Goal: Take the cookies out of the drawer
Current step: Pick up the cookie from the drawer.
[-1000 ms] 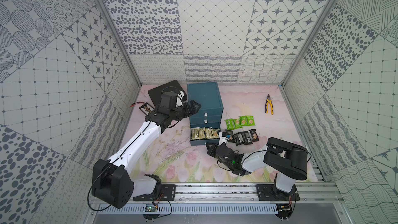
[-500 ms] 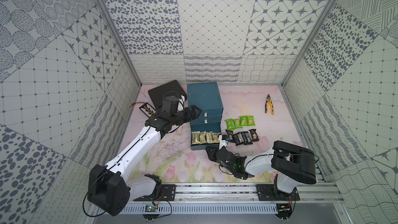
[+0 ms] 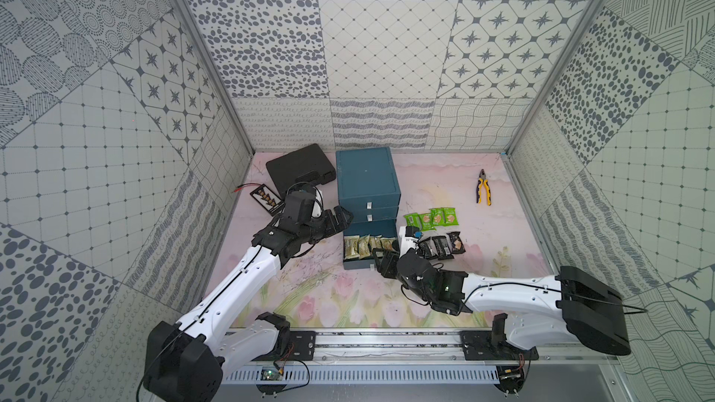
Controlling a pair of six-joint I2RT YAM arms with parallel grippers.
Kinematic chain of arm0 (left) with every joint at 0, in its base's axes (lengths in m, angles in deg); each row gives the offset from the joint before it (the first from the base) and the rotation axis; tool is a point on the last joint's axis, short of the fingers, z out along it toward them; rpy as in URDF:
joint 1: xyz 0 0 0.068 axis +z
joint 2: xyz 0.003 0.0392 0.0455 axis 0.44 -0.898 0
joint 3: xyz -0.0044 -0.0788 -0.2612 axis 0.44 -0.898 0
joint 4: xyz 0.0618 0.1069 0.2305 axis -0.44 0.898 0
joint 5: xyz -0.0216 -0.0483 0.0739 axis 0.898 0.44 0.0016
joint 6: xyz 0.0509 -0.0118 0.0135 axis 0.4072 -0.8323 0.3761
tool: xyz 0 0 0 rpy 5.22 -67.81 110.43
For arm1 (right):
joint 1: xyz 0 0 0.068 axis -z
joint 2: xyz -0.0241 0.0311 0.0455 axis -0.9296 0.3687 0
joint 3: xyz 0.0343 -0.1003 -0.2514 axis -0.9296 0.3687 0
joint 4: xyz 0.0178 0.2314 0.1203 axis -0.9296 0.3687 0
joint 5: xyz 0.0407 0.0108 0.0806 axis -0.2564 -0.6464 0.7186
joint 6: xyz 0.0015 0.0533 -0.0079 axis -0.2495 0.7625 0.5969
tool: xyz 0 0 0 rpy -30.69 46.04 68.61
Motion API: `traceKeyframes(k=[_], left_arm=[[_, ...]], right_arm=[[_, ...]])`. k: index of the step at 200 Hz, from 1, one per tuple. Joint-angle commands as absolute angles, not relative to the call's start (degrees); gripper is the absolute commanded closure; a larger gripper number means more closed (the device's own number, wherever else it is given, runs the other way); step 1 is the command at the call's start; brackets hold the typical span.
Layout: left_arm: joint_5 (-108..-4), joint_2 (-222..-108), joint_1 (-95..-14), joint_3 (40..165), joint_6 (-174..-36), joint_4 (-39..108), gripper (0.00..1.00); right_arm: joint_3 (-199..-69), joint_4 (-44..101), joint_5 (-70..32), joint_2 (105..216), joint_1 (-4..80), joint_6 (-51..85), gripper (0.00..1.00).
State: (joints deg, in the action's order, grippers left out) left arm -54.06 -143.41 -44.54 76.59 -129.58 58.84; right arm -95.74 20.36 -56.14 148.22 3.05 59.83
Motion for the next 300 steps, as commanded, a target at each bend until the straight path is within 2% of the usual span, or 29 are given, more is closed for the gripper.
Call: traceKeyframes(k=[1, 43, 100, 165, 218, 300], left_arm=[[-53.6, -139.8, -43.3, 72.6, -129.7, 60.3, 0.01], [-53.1, -136.1, -42.8, 69.2, -130.0, 60.7, 0.01], [-50.3, -135.5, -42.1, 65.4, -131.7, 58.7, 0.01], [-49.7, -136.7, -42.0, 65.4, -131.5, 57.8, 0.01], [-49.0, -136.4, -42.1, 66.9, -131.1, 58.8, 0.01], [-48.7, -136.5, -42.0, 66.8, -130.9, 58.4, 0.01]], right_arm=[[-101.6, 32.8, -50.6, 148.5, 7.4, 52.8, 0.53], [-106.2, 33.9, -42.7, 154.7, 12.2, 51.7, 0.61], [-109.2, 33.7, -39.7, 162.3, 12.2, 52.7, 0.62], [-113.2, 33.7, -38.2, 168.2, 12.2, 51.7, 0.52], [-114.8, 32.4, -37.9, 172.1, 12.2, 51.9, 0.47], [-117.2, 32.3, -37.7, 175.4, 12.2, 51.4, 0.49]])
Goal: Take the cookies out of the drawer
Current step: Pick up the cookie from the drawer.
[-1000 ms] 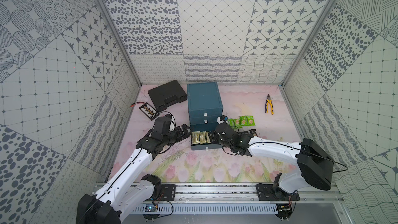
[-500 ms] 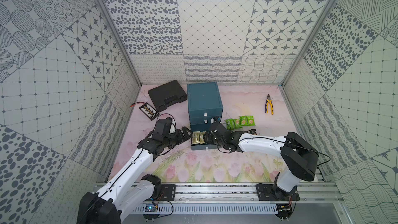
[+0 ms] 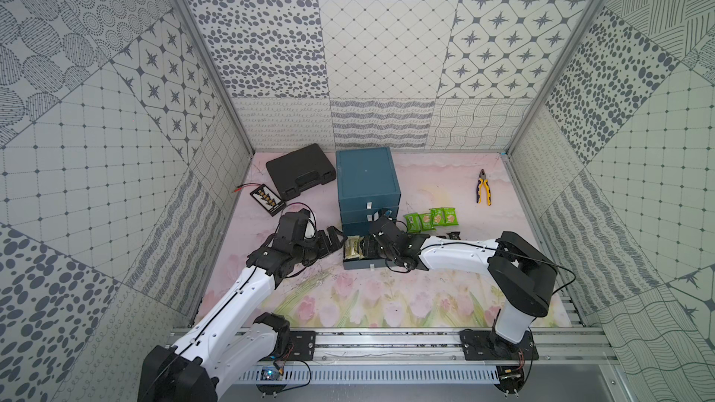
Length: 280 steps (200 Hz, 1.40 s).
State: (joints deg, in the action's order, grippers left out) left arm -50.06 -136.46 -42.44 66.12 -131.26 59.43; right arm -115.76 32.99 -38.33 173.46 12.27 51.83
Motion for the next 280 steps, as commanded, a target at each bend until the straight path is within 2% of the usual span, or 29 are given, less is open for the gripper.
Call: traceKeyframes(k=[1, 71, 87, 124, 142, 233, 280], left_arm=[[-48.7, -136.4, -42.0, 66.8, -130.9, 58.4, 0.01], [-47.9, -136.2, -42.1, 66.9, -131.0, 58.2, 0.01], [-47.7, -136.2, -42.1, 67.0, -131.0, 58.3, 0.01], [-47.7, -136.0, -42.2, 68.1, -130.8, 59.0, 0.01], [-47.8, -135.8, -42.3, 68.8, -130.8, 59.5, 0.01], [-50.5, -134.0, -46.3, 70.6, -132.2, 59.7, 0.01], [-53.0, -132.2, -52.0, 70.6, -133.8, 58.0, 0.01]], right_arm=[[-117.3, 32.3, -37.8, 175.5, 12.2, 51.4, 0.49], [-119.3, 32.3, -37.3, 179.4, 12.2, 51.5, 0.56], [-119.4, 32.3, -37.6, 179.5, 12.2, 51.5, 0.61], [-119.1, 32.3, -38.6, 178.1, 12.2, 50.4, 0.78], [-118.7, 32.5, -38.9, 176.4, 12.2, 49.4, 0.82], [-113.0, 36.0, -37.8, 161.8, 11.9, 47.7, 0.86], [-104.7, 39.8, -41.3, 148.3, 11.7, 48.9, 0.87]])
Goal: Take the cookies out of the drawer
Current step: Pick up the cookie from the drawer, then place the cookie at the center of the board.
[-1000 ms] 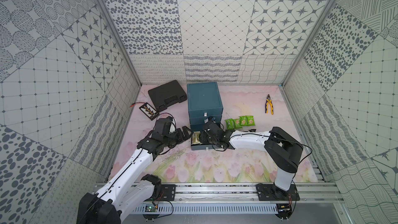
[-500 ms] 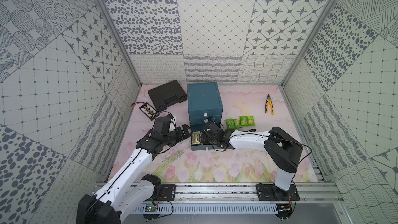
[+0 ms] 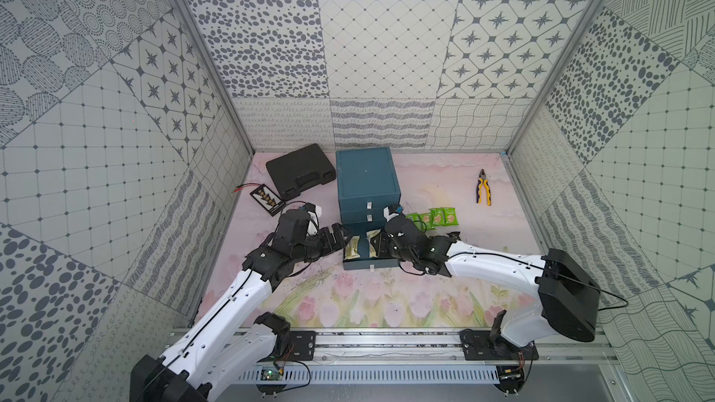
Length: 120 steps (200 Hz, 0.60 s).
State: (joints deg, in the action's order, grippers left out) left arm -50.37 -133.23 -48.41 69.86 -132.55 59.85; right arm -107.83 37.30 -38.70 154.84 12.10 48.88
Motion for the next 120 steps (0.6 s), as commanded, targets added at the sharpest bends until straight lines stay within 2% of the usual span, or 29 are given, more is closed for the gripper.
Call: traceKeyframes(k=[1, 62, 120], left_arm=[[-53.1, -132.2, -52.0, 70.6, -133.8, 57.9, 0.01], [-56.2, -134.1, -59.6, 69.3, -136.2, 53.7, 0.01], [-59.2, -137.8, -65.1, 68.8, -137.7, 50.4, 0.01]], right_arm=[[-104.6, 40.0, -41.4, 148.0, 11.7, 48.9, 0.87], [-92.5, 46.0, -45.4, 133.1, 12.2, 50.7, 0.87], [-84.3, 44.8, -45.1, 132.8, 13.4, 53.7, 0.87]])
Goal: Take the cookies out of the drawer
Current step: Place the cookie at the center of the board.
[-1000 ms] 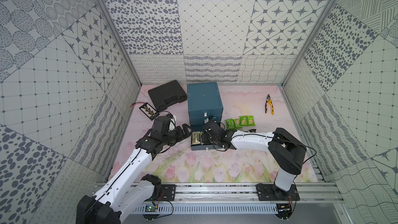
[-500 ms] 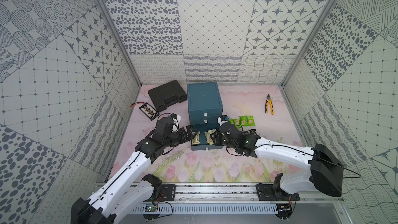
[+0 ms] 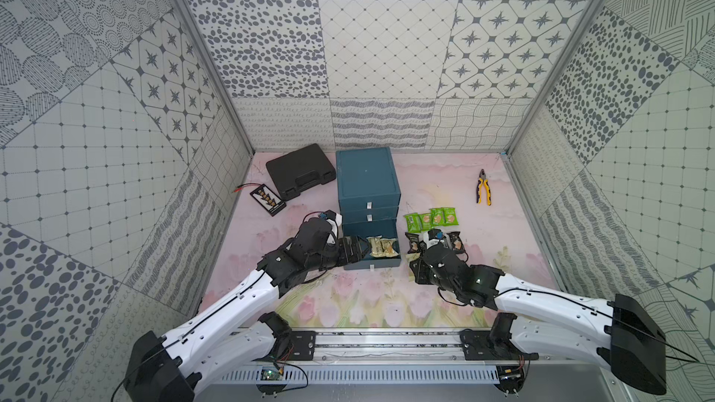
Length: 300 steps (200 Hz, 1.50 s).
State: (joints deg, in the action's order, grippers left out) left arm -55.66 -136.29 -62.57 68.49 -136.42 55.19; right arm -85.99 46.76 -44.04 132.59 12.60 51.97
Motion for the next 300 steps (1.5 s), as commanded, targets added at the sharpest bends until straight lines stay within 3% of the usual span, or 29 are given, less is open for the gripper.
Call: traceKeyframes(k=[1, 45, 123, 152, 202, 300], left_arm=[[-59.3, -137.8, -65.1, 68.9, -137.7, 50.5, 0.01], [-59.9, -139.3, -65.6, 70.4, -136.7, 51.4, 0.01], [-61.1, -140.7, -65.7, 71.1, -136.3, 52.0, 0.01], [-62.9, -140.1, -65.7, 71.3, -135.8, 53.9, 0.01], [-65.5, -138.8, -65.6, 70.8, -133.7, 56.6, 0.01], [-67.1, -134.0, -60.7, 70.2, -130.6, 61.8, 0.01]], right_arm=[[-84.2, 44.7, -45.1, 132.9, 13.5, 53.7, 0.87], [-79.6, 35.3, -41.0, 137.0, 16.2, 54.2, 0.87], [-79.8, 30.9, -39.3, 141.7, 17.6, 53.3, 0.86], [-79.3, 31.9, -40.7, 142.0, 17.6, 54.1, 0.79], [-81.1, 37.9, -42.8, 140.5, 17.7, 54.1, 0.45], [-87.4, 49.5, -45.7, 133.3, 17.4, 50.5, 0.44]])
